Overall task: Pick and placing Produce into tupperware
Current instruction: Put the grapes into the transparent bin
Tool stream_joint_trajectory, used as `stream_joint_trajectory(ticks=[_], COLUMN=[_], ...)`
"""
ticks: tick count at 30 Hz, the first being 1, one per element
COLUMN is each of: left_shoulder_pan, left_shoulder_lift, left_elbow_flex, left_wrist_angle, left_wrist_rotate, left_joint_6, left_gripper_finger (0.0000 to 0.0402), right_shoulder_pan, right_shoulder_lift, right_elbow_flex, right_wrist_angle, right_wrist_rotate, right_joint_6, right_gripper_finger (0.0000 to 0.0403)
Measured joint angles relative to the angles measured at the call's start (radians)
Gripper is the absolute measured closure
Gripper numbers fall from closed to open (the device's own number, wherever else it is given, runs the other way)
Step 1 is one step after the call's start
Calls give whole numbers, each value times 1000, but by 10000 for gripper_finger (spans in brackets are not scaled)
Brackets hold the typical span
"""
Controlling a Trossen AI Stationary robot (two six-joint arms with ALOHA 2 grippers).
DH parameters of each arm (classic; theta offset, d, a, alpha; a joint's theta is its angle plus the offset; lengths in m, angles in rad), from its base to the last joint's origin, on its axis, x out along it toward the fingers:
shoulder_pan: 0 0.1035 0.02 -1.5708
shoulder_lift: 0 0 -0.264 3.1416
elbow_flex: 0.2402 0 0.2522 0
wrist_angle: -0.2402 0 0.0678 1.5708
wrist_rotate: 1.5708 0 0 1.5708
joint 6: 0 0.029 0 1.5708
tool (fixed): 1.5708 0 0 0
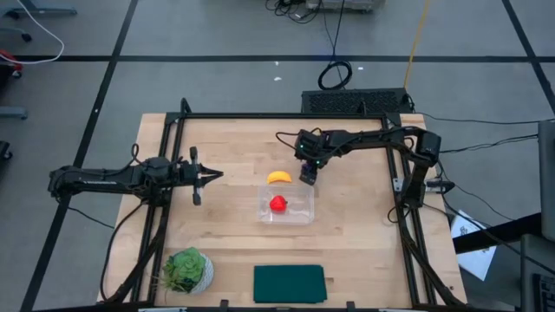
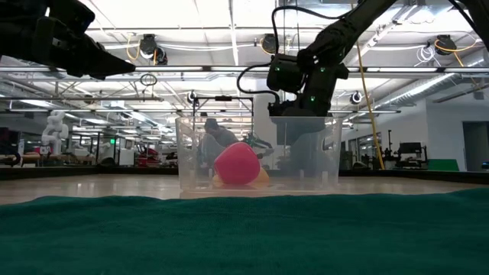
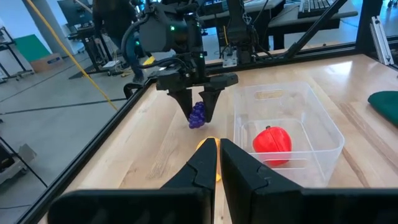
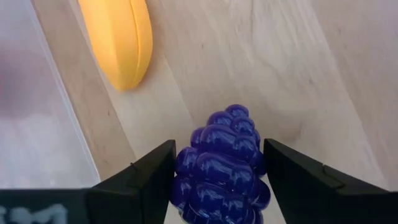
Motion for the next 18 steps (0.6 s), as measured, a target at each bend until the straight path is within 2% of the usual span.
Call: stream_joint_trajectory(ticks=[12, 18], left_shoulder_pan=[0, 0], left_shoulder_lift=[0, 0], left_elbow_flex=[0, 0], left_wrist_angle=[-2, -5], left_wrist_rotate=[0, 0], left_joint_6=[-3, -4], left_gripper_finger=[376, 376], right_shoulder_pan=[4, 25], right_shoulder_lift=[0, -28], right_elbow_flex=[61, 76], right_wrist_angle=[-37, -24], right_wrist_rotate=[-1, -53], right_joint_6=[-32, -60], right_gripper_finger=[184, 185])
